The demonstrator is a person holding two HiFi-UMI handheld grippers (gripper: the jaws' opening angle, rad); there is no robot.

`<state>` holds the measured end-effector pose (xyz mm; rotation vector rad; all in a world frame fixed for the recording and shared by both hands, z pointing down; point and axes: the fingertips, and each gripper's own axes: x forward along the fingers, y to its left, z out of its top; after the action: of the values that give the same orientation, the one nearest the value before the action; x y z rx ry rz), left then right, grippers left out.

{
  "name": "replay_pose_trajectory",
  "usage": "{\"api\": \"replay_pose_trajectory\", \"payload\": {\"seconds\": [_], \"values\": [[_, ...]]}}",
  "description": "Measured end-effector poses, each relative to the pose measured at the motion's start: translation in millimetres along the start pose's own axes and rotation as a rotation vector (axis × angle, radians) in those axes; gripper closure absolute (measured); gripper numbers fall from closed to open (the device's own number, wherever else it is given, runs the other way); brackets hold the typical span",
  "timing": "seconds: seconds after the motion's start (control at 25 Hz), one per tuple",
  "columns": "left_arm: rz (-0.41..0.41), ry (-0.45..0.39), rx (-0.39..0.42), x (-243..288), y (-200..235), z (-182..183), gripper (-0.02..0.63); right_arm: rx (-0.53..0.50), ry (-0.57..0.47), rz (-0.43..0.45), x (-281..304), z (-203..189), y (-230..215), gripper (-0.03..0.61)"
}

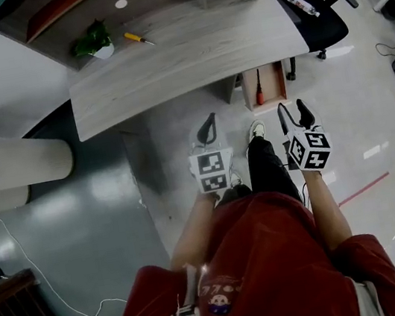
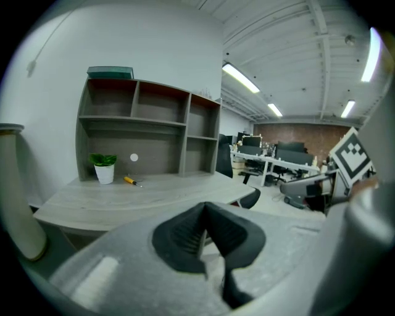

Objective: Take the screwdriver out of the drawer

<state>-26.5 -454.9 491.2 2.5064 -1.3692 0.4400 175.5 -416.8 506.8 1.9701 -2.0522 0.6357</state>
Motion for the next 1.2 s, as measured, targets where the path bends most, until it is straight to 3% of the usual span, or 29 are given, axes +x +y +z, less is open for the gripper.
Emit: {"api": "replay_pose_trajectory", "payload": {"seconds": [0.2,0.44,0.68,0.96,1.2], "values": [[0.016,0.042,-0.001,23,3,-14,0.612,0.012,0.054,0.020,30,-16,-10,0.356],[-0.006,0.036,-0.048,67,0,-20,0.612,0.026,0.119,0.041,75,-29,-32,0.357],[-0.012,0.106,-0.016,116,-2,-41,0.613,0.041,0.203,0.060,123,-52,-52,0.357],[-0.008,0.224,-0.056,173,4,-93,0.612,0.081,0.326,0.095,182,-102,-72,0.357],[-0.059,0.308,-0.053,206,-4,-134,0.612,0.093,0.407,0.097,225,-149,-88,0.357]]}}
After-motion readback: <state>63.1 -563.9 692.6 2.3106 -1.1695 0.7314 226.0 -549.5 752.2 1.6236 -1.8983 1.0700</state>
